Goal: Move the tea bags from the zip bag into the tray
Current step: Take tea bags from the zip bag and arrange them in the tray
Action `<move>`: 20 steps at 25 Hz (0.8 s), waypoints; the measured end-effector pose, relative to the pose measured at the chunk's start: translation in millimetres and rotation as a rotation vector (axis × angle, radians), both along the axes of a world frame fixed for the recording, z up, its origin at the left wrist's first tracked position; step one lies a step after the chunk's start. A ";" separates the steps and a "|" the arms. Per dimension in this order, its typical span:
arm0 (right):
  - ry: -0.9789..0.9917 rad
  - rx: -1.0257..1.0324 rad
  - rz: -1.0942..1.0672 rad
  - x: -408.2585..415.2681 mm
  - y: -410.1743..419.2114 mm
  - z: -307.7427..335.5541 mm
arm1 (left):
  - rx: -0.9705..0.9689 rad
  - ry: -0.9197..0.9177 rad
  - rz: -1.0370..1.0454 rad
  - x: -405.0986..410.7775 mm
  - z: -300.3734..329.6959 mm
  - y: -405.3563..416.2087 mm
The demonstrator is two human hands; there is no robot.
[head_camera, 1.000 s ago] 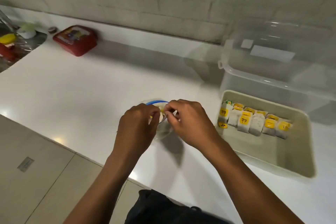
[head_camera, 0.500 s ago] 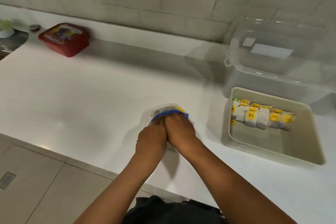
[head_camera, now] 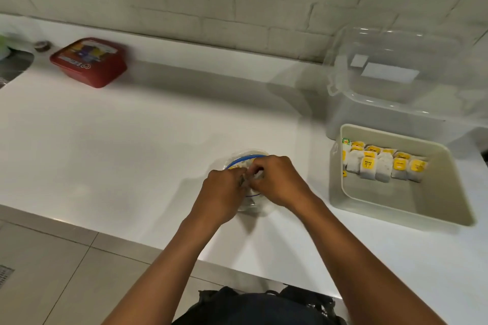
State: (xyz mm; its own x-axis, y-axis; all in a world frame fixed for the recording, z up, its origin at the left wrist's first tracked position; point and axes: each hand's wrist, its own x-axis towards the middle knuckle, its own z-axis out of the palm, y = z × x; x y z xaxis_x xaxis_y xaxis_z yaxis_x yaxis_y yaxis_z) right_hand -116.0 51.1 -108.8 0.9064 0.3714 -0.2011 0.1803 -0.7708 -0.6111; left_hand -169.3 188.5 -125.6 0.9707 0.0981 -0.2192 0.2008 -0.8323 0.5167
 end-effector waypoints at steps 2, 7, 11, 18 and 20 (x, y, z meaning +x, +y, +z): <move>0.077 0.093 0.001 1.5 -10.3 6.5 | -0.171 -0.007 0.049 -1.4 -0.5 5.5; 0.176 0.256 -0.083 3.9 -19.7 9.9 | -0.338 -0.047 0.107 -6.1 5.5 8.8; 0.249 0.473 -0.162 -0.2 -15.7 12.9 | -0.482 -0.056 0.128 -8.7 15.4 7.9; 0.350 0.616 -0.155 -4.2 -14.8 16.2 | -0.713 -0.126 0.244 -10.8 23.2 13.2; 0.330 0.562 -0.182 -2.4 -18.1 13.9 | -0.640 -0.156 0.253 -11.8 26.4 18.9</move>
State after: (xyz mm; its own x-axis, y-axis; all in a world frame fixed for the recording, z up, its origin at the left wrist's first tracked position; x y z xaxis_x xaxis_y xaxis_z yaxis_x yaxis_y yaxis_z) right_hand -118.4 33.0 -94.9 0.8886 0.3476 -0.2994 -0.1876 -0.3202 -0.9286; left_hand -181.0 207.4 -99.1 0.9598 0.2235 -0.1696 0.2321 -0.2930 0.9275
